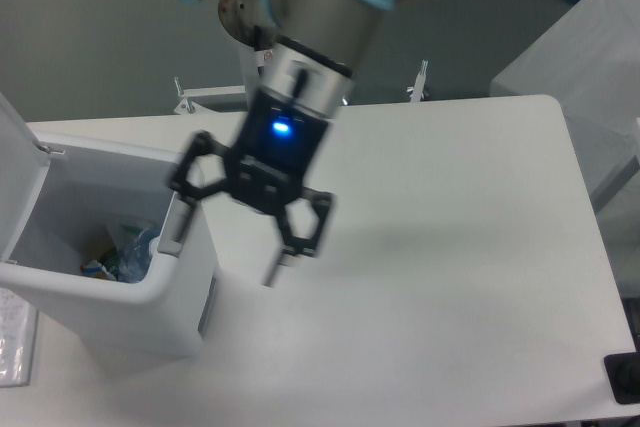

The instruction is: Place the trash in the trash can

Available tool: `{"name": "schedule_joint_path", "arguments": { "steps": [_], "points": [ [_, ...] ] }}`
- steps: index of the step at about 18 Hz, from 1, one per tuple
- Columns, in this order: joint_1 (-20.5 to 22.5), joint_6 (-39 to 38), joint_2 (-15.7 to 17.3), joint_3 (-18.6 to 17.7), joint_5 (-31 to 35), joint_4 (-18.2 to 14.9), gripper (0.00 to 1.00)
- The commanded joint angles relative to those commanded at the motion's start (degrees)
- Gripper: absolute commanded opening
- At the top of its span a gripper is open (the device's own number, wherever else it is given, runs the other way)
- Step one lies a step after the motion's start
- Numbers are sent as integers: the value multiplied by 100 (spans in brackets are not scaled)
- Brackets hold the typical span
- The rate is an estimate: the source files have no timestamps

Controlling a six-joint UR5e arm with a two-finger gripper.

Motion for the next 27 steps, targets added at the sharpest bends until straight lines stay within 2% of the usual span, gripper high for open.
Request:
{"name": "schedule_joint_path", "arguments": {
  "steps": [6,9,10,12,14,16,20,23,27],
  "points": [
    [184,229,-132,-219,1583,-44,100],
    [474,517,-264,-351,1770,-140,100],
    [571,850,-264,-369,1770,-236,100],
    [668,1387,-282,-299,1883,-885,100],
    [703,1913,-282,-272,2269,-1395,100],
    [704,2608,-273,-289,2604,-1712,100],
    [738,3374,-256,-351,2702,-1907,100],
    [914,3577,-229,-465,2754,-2135,100],
    [906,3771,-229,-413,3184,-2276,100]
  ]
}}
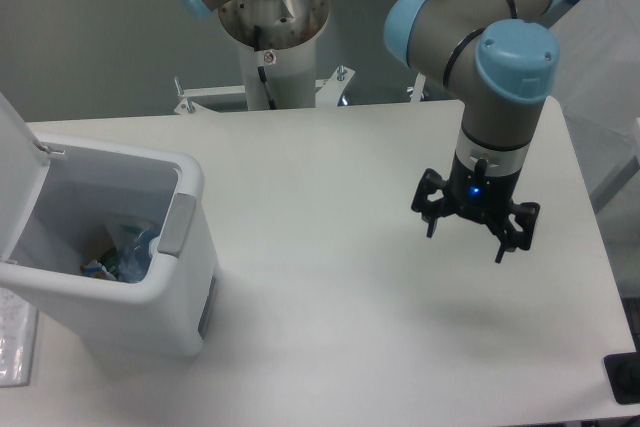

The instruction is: Place the trash in the trash can

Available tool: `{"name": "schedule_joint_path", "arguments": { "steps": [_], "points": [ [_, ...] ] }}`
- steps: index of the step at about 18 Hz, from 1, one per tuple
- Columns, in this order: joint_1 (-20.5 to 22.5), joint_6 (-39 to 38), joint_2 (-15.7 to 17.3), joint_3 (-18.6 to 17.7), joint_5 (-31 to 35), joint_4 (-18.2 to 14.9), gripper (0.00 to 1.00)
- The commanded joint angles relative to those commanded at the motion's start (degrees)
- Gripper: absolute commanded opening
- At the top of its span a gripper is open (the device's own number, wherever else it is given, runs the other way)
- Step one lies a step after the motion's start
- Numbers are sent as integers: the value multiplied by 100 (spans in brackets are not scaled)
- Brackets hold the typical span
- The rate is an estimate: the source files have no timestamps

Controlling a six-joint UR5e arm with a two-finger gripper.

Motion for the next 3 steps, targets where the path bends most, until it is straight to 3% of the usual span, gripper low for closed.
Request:
{"name": "schedule_joint_path", "arguments": {
  "steps": [3],
  "points": [
    [-9,0,-9,18,10,0,100]
  ]
}}
